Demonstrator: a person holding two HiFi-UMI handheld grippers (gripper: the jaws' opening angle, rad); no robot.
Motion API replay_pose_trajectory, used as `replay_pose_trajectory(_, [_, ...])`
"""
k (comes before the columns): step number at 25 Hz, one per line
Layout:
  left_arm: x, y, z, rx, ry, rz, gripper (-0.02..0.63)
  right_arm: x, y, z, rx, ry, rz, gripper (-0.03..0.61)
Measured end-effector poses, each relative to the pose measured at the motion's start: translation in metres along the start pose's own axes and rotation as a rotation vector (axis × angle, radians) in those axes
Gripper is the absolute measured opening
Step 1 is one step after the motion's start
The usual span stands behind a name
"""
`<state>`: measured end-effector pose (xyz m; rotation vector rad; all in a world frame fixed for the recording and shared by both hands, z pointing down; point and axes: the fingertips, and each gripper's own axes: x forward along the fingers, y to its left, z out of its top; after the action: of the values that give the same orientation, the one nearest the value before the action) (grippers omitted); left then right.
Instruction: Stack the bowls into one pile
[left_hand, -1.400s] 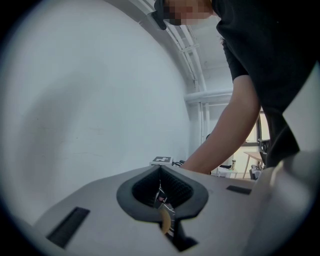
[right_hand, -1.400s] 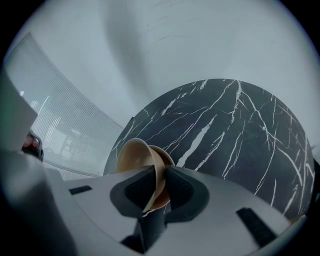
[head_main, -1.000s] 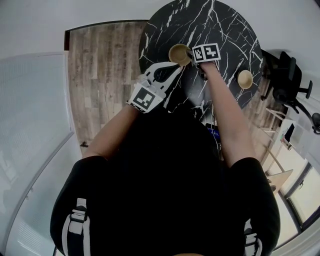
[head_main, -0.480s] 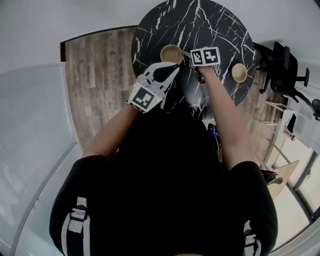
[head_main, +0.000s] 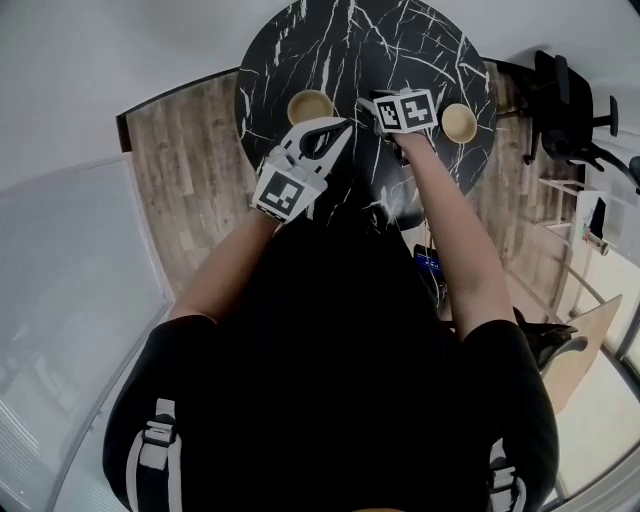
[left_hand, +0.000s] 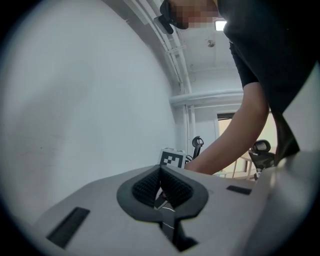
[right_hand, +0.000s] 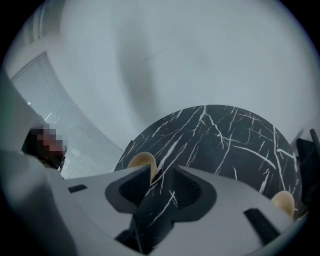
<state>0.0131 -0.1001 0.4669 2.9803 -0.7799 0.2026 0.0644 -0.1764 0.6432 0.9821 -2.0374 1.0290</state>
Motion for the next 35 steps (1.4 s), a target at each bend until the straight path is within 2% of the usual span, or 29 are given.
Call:
replay_pose_trajectory(17, [0.107,-0.084,0.042,0.047,0.004,-0.019,0.005,-0.101,-0.143,-0.071,0.061,-0.049,-0.051,0.137])
replay_pose_trajectory(27, [0.170,-0.127,0.045,0.066,0.004,-0.053,0.005,-0.138,-0.218,-0.103,0.080,-0.040,-0.098,0.137])
replay_pose_trajectory(35, [0.208,-0.150,0.043,0.040,-0.005,-0.048,0.005,-0.153,-0.260,-0.126,0.058,0.002,-0.133,0.138])
